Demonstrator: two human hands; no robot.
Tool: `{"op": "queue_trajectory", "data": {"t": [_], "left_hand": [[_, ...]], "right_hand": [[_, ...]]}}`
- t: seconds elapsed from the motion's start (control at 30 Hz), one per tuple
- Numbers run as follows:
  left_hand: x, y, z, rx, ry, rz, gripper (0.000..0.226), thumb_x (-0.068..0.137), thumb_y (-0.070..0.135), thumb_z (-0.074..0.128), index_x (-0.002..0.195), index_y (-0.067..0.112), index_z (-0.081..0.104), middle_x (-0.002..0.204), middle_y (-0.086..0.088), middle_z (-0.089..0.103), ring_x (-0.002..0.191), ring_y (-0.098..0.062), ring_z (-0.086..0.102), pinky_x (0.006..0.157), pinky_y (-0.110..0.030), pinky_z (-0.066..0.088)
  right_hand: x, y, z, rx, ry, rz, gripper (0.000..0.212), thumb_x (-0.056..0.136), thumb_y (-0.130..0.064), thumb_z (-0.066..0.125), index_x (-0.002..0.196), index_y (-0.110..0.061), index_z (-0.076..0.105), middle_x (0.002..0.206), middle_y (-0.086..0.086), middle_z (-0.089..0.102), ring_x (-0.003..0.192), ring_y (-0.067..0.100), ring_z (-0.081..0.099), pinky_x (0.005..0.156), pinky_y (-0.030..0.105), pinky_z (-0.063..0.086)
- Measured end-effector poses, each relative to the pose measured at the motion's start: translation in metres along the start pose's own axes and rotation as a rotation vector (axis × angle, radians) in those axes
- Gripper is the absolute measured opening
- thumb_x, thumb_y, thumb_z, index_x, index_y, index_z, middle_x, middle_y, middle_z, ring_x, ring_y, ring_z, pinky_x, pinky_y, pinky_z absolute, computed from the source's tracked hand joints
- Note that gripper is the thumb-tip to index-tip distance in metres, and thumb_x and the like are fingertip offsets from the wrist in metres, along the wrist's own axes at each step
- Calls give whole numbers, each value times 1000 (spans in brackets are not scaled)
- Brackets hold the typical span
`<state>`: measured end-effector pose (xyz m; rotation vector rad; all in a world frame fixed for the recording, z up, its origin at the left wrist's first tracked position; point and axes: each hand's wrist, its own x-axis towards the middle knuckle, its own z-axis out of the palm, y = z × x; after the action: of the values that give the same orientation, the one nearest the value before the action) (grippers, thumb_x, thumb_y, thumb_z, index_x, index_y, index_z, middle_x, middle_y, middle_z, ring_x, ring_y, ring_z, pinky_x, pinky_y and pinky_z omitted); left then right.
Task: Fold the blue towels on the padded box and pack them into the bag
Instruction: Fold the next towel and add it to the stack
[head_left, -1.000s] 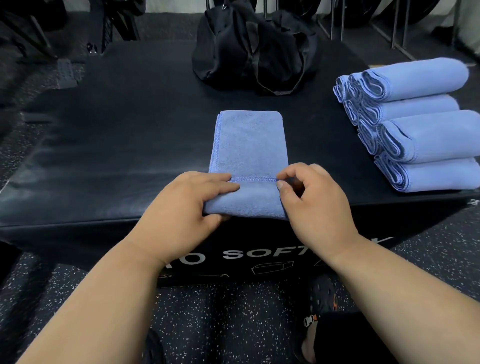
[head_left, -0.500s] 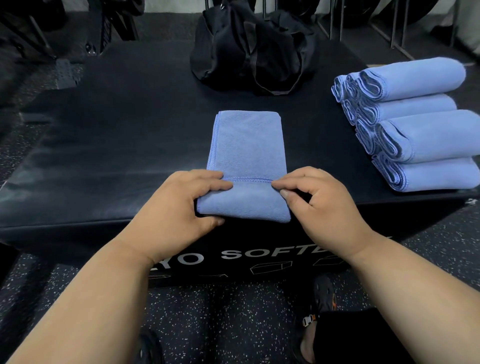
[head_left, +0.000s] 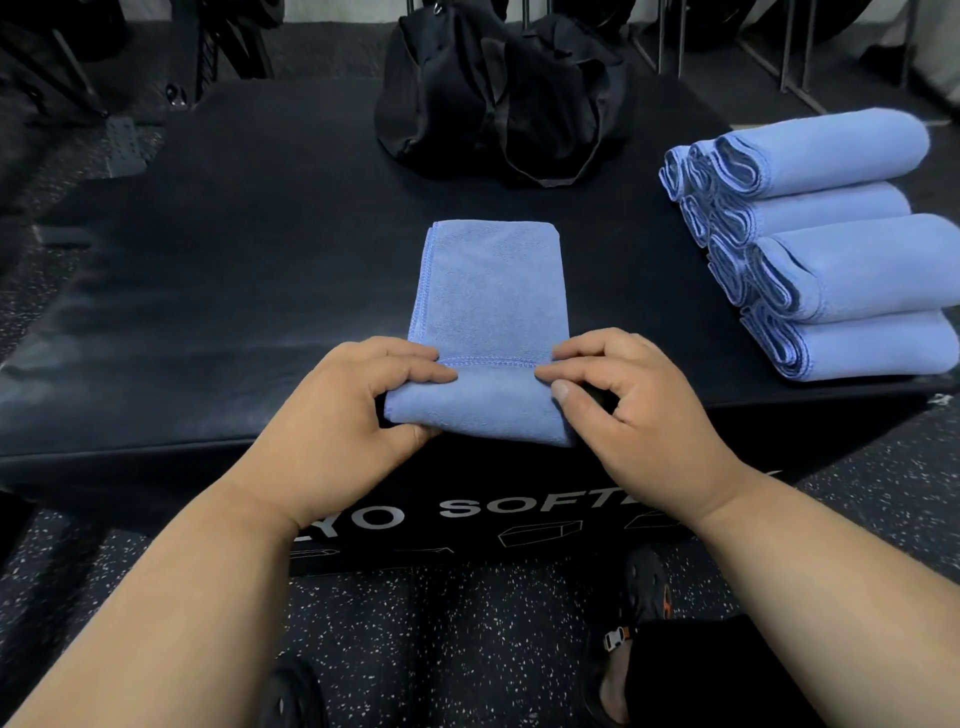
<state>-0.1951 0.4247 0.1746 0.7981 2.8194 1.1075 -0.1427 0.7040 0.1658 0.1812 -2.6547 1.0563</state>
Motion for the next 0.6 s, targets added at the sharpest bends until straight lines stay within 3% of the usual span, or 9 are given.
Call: {"op": "queue_trajectory", "data": {"t": [0.1, 0.2, 0.33, 0.37, 0.47, 0.6], "left_hand": [[0, 10, -6, -114, -5, -20, 29, 86, 26, 85, 109, 42, 77, 116, 24, 72, 119, -3, 63, 99, -22, 48], [-2, 15, -9, -161, -13, -72, 17, 90, 36, 81, 103, 45, 76, 108, 23, 74, 110, -6, 67, 93, -35, 53], [-3, 14, -5, -220, 13, -137, 7, 93, 44, 76, 99, 40, 77, 98, 16, 76, 96, -7, 69, 87, -39, 57], [-3, 13, -4, -247, 30, -156, 14, 93, 49, 76, 97, 37, 76, 93, 12, 76, 89, -10, 69, 83, -39, 57], [-3, 11, -1, -299, 93, -207, 37, 92, 65, 69, 92, 29, 75, 85, 0, 73, 82, -19, 67, 77, -38, 55], [-2, 15, 0, -395, 73, -263, 31, 90, 62, 59, 94, 39, 79, 89, 11, 79, 82, -3, 69, 78, -25, 55]], "right_hand": [[-5, 0, -3, -135, -50, -177, 48, 87, -56, 72, 125, -29, 76, 137, -10, 62, 123, 13, 55, 110, 30, 40], [-5, -3, -2, -177, -156, -220, 67, 79, -64, 78, 137, -32, 66, 135, -16, 60, 125, 12, 54, 109, 41, 43], [-4, -4, -2, -70, -80, -162, 52, 86, -31, 84, 135, -33, 66, 120, -26, 66, 114, 2, 59, 104, 26, 45], [-4, -5, -3, 15, -58, -100, 48, 88, -25, 83, 132, -34, 67, 118, -26, 68, 114, 1, 61, 102, 22, 45], [-2, -12, -5, 310, -73, 63, 27, 95, -21, 76, 120, -32, 73, 114, -20, 74, 113, 5, 68, 97, 20, 50], [3, -16, -3, 466, -61, 168, 12, 101, -30, 68, 110, -27, 75, 102, -14, 76, 99, 4, 70, 88, 20, 51]]}}
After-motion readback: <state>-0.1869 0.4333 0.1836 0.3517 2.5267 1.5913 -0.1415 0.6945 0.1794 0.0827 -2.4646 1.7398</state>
